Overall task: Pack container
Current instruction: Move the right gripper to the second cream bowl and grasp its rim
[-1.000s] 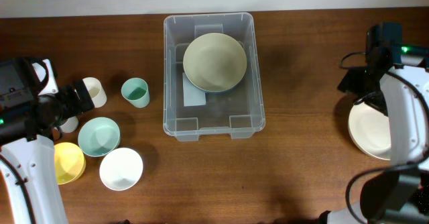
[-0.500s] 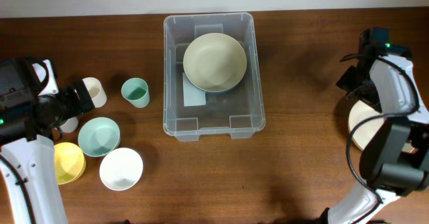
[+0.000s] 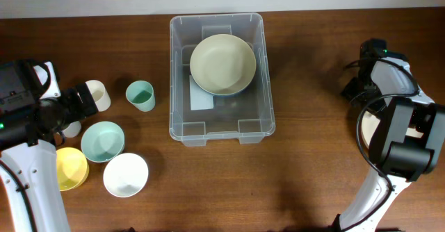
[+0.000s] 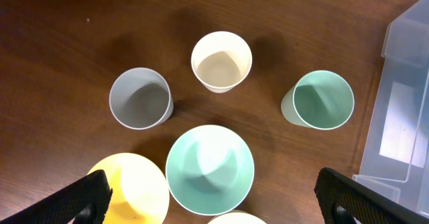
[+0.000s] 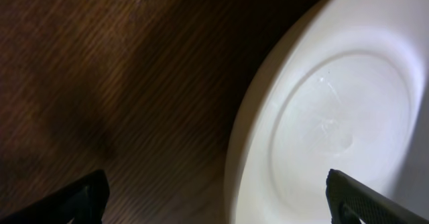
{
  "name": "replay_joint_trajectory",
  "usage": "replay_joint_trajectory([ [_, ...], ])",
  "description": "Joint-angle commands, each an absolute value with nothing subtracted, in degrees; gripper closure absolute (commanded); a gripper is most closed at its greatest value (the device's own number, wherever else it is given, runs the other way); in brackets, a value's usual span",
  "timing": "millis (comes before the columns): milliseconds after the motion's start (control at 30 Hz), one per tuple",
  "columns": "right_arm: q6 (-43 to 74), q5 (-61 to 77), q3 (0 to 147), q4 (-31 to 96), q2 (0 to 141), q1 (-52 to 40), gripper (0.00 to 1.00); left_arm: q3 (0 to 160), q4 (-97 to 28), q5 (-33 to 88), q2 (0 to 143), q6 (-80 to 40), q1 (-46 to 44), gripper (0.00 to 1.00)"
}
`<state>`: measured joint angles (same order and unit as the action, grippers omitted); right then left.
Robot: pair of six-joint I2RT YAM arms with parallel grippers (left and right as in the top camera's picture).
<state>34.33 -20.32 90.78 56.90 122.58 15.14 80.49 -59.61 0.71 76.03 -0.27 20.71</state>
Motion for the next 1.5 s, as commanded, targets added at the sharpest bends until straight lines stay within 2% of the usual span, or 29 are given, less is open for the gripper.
replay_joint_trajectory([
  [0, 35.29, -22.35, 90.17, 56.66, 124.16, 16.19, 0.01, 81.14, -59.66, 1.37, 75.85, -0.89, 21.04, 0.00],
  [100, 35.24, -23.00, 89.41, 56.23, 124.40, 16.75, 0.01, 81.14, -59.66, 1.37, 75.85, -0.89, 21.04, 0.00],
  [233, 35.24, -22.98, 88.58, 56.12, 124.60, 17.30, 0.10, 81.14, -59.68, 1.37, 75.85, -0.86, 21.04, 0.00],
  [367, 35.24, -22.98, 88.29, 56.29, 125.03, 17.37, 0.31, 81.14, -59.68, 1.39, 75.85, -0.86, 21.04, 0.00],
  [600, 35.24, -22.98, 88.29, 56.31, 125.12, 17.37, 0.53, 81.14, -59.68, 1.37, 75.85, -0.89, 21.04, 0.00],
  [833, 35.24, -22.98, 88.29, 56.29, 125.12, 17.37, 0.64, 81.14, -59.68, 1.37, 75.85, -0.89, 21.04, 0.00],
  [933, 35.22, -22.98, 88.29, 56.29, 125.12, 17.37, 0.72, 81.14, -59.68, 1.37, 75.85, -0.86, 21.04, 0.00],
  [1067, 35.22, -22.98, 88.29, 56.27, 125.12, 17.37, 0.75, 81.14, -59.68, 1.39, 75.85, -0.89, 21.04, 0.01],
  [1100, 35.22, -22.98, 88.29, 56.27, 125.12, 17.37, 0.80, 81.14, -59.66, 1.37, 75.85, -0.89, 21.04, 0.00],
  [1133, 35.22, -22.98, 88.29, 56.27, 125.12, 17.37, 0.92, 81.14, -59.66, 1.37, 75.85, -0.89, 21.04, 0.01],
  [1167, 35.22, -22.98, 88.29, 56.25, 125.12, 17.37, 0.96, 81.14, -59.66, 1.37, 75.85, -0.89, 21.04, 0.00],
  [1467, 35.22, -22.98, 88.29, 56.05, 125.10, 17.23, 0.96, 81.14, -59.66, 1.37, 75.85, -0.89, 21.04, 0.00],
])
